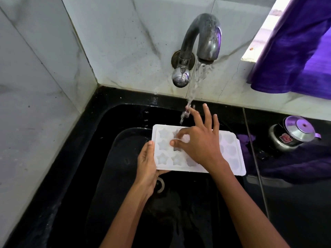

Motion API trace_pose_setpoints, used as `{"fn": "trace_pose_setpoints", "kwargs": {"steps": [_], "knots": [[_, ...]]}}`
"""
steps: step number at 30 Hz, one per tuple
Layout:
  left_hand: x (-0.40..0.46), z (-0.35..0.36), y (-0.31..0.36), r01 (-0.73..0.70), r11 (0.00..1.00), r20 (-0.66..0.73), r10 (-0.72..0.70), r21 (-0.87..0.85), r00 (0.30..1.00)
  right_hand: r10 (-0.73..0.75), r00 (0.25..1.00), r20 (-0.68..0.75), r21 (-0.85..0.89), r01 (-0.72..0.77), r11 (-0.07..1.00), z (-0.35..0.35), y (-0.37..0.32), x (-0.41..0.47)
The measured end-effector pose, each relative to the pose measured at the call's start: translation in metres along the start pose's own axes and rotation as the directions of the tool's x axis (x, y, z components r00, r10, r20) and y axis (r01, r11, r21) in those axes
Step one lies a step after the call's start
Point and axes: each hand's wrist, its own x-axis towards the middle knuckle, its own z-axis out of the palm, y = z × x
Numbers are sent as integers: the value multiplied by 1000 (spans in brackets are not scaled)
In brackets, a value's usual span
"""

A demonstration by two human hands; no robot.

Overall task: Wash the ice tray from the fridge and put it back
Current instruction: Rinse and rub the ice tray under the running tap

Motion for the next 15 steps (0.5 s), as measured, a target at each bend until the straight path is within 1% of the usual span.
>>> {"fn": "trace_pose_setpoints", "kwargs": {"steps": [2,3,6,7,8,9,11,12,13,14,15], "knots": [[-2,1,1,-8,1000,11,8,14,1000,32,998,-55,47,-30,998,-5,1,1],[-3,1,2,-11,1000,12,11,17,1000,32,998,-46,53,-30,998,-6,1,1],[-6,4,5,-14,1000,3,14,17,1000,12,998,68,53,-15,998,-5,2,-2],[-6,5,5,-14,1000,0,14,19,1000,17,996,82,53,-21,998,-4,1,-2],[-6,5,6,-18,1000,1,18,25,1000,24,998,56,61,-27,998,-4,-1,-4],[-6,4,5,-24,999,2,24,32,1000,37,999,-6,86,-36,996,-5,-2,-6],[-6,4,5,-36,999,-8,36,35,999,80,981,-179,181,-48,982,-8,-4,-9],[-5,3,4,-39,999,-19,39,30,999,98,967,-237,217,-46,975,-9,-4,-11],[-4,3,4,-41,999,-30,42,24,999,99,963,-250,224,-41,974,-9,-3,-13],[-3,3,4,-44,999,-38,44,17,998,84,972,-218,208,-38,977,-8,-3,-16],[-1,2,4,-46,999,-46,47,13,998,65,986,-157,182,-36,983,-6,-2,-18]]}}
